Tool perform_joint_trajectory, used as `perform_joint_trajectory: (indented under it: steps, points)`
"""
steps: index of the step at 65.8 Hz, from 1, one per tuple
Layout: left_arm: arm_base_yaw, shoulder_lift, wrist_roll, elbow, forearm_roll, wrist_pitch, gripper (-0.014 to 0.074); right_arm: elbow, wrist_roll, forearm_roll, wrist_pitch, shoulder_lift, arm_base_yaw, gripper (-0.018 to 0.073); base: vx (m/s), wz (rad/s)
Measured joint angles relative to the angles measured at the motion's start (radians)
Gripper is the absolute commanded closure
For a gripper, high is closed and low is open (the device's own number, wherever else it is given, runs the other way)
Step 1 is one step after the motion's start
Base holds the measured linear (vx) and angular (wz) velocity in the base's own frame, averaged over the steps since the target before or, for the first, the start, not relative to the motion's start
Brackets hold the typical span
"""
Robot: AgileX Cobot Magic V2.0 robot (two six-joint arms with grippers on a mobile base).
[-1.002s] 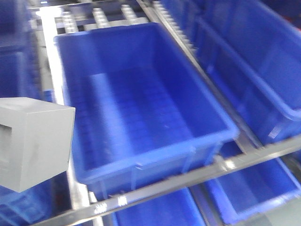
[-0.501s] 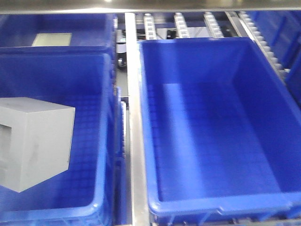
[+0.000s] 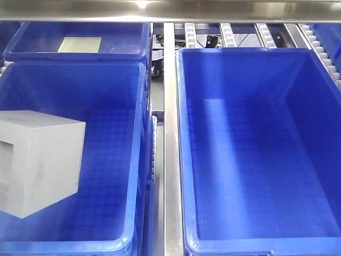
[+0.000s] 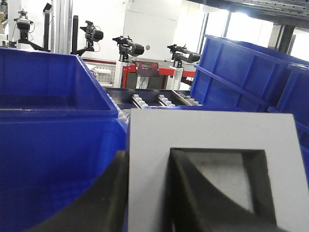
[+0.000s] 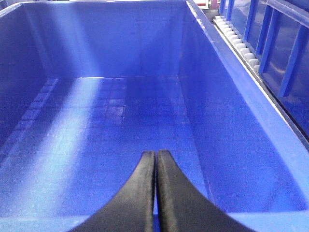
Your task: Sort gray base to blue bin
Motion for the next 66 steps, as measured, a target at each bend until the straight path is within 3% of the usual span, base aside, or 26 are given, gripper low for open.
perform_joint_trajectory:
  steps: [66]
  points:
    - [0.000,0.000,0.000,0.000,0.000,0.000,0.0603,0.000,0.000,0.000,-0.001,0.000,0.000,0.0564,0.00,0.00]
